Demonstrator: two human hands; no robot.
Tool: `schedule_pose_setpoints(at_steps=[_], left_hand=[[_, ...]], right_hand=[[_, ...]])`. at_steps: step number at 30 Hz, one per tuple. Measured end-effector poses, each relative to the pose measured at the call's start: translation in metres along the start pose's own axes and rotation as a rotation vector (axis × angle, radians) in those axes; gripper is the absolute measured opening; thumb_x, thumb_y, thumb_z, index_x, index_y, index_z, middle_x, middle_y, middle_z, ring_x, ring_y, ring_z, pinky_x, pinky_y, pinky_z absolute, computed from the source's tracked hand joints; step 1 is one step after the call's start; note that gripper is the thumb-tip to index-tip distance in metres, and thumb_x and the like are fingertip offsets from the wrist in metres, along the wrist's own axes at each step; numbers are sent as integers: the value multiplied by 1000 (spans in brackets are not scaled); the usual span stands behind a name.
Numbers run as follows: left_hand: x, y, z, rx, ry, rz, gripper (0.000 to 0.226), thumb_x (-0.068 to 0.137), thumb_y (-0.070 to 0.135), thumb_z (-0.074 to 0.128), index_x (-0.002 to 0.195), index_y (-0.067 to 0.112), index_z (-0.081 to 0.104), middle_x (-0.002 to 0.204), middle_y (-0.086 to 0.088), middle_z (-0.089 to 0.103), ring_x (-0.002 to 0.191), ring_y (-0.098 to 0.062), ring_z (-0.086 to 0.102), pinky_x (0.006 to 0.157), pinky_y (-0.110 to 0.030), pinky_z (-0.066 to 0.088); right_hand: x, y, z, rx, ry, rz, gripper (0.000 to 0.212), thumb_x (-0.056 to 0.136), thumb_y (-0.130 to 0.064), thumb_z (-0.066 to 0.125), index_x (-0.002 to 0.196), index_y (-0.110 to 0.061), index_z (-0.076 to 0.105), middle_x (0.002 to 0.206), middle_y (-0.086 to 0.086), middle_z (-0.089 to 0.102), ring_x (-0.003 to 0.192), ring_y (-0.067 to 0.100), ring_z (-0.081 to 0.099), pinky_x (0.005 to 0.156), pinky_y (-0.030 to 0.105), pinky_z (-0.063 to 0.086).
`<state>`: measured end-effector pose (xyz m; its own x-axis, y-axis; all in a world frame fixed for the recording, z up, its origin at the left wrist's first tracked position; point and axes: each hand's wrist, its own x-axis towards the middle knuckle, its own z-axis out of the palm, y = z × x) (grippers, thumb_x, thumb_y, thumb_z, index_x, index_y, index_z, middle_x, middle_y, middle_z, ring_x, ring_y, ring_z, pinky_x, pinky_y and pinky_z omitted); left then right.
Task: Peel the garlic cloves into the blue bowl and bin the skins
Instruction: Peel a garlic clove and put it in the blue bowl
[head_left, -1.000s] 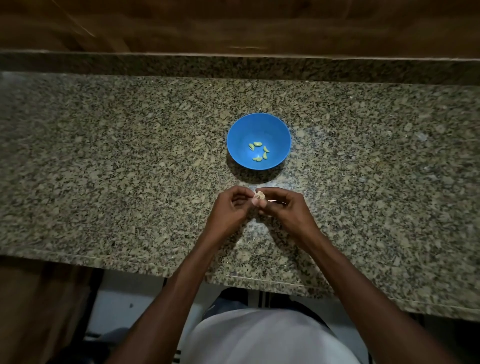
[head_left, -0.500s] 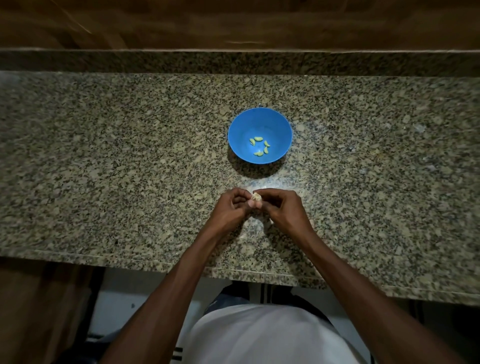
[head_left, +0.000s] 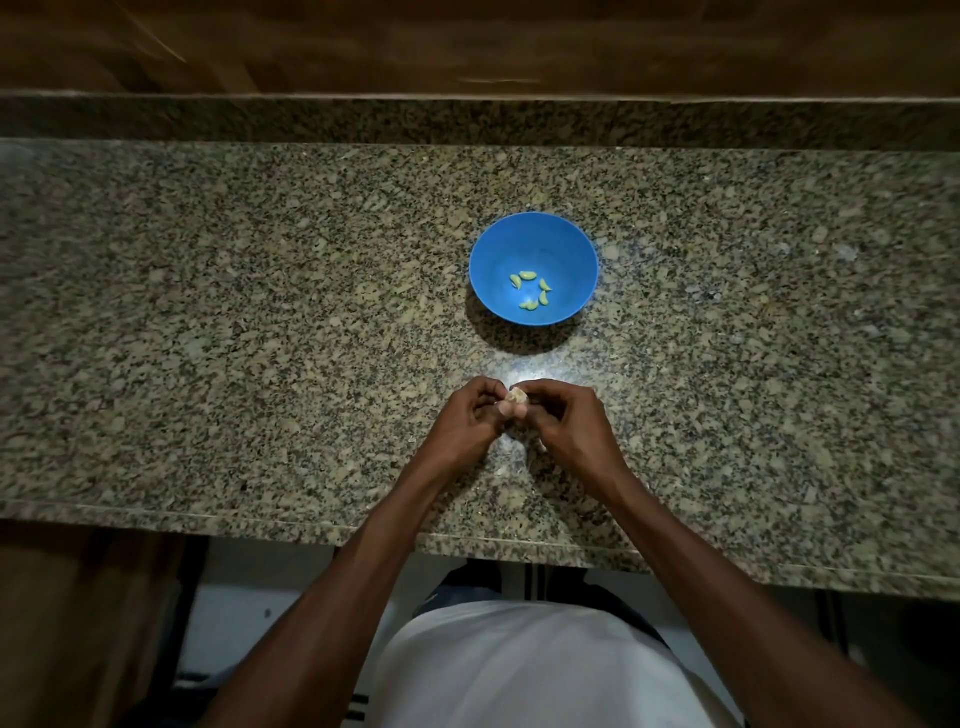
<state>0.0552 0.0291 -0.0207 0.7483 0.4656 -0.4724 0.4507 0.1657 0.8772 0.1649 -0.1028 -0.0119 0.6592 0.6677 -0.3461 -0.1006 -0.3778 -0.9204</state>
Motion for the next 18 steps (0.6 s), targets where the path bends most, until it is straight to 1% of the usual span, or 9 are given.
schedule_pose_setpoints(at_steps=[2, 4, 7, 9, 10, 13, 16, 18], left_hand=[[-2, -1, -2, -5, -4, 54, 18, 95, 20, 74, 106, 13, 62, 103, -6, 72, 97, -18, 71, 81, -31, 57], [-4, 2, -5, 3, -24, 103, 23, 92, 22, 77, 105, 9, 63, 100, -6, 72, 95, -18, 71, 81, -29, 58], [-2, 8, -10, 72, -66, 88, 23, 93, 22, 78, 106, 9, 65, 101, -5, 72, 96, -16, 71, 79, -23, 56], [0, 9, -12, 68, -68, 86, 24, 91, 21, 80, 105, 8, 66, 102, -9, 74, 95, -16, 71, 79, -26, 57], [1, 9, -12, 51, -59, 95, 24, 91, 19, 81, 105, 6, 66, 100, -9, 74, 92, -15, 71, 78, -26, 58], [1, 13, -11, 20, -38, 92, 25, 91, 15, 81, 105, 1, 65, 94, -8, 72, 87, -11, 70, 74, -22, 55], [1, 14, -9, -7, -63, 63, 23, 93, 15, 78, 104, 1, 64, 92, -9, 71, 83, -13, 69, 71, -23, 53], [0, 13, -8, -37, -76, 36, 17, 95, 12, 76, 102, 3, 63, 89, -8, 71, 78, -11, 67, 68, -21, 52]], right_hand=[[-2, 0, 1, 10, 3, -6, 22, 87, -25, 86, 106, -16, 81, 95, -2, 82, 90, 11, 78, 81, 29, 63], [-4, -1, 1, -12, 4, -19, 20, 87, -26, 87, 104, -17, 82, 92, -5, 82, 88, 9, 78, 78, 25, 62], [-5, -3, -3, -60, -2, -35, 11, 88, -24, 85, 99, -21, 82, 89, -12, 81, 88, 2, 76, 76, 19, 60], [-5, -8, -5, -80, -8, -57, 11, 90, -21, 84, 98, -27, 80, 86, -20, 77, 85, -4, 75, 73, 14, 57], [-5, -10, -6, -88, -10, -73, 12, 90, -21, 83, 100, -27, 80, 87, -22, 76, 86, -5, 74, 73, 13, 57], [-3, -15, -6, -131, 1, -102, 16, 90, -22, 83, 106, -21, 82, 87, -24, 75, 86, -6, 74, 74, 14, 57], [-2, -17, -7, -191, 9, -129, 19, 91, -24, 83, 108, -16, 82, 83, -27, 71, 80, -12, 71, 69, 9, 53], [-3, -18, -7, -234, 5, -152, 16, 92, -23, 81, 106, -15, 82, 80, -26, 71, 78, -13, 70, 68, 7, 52]])
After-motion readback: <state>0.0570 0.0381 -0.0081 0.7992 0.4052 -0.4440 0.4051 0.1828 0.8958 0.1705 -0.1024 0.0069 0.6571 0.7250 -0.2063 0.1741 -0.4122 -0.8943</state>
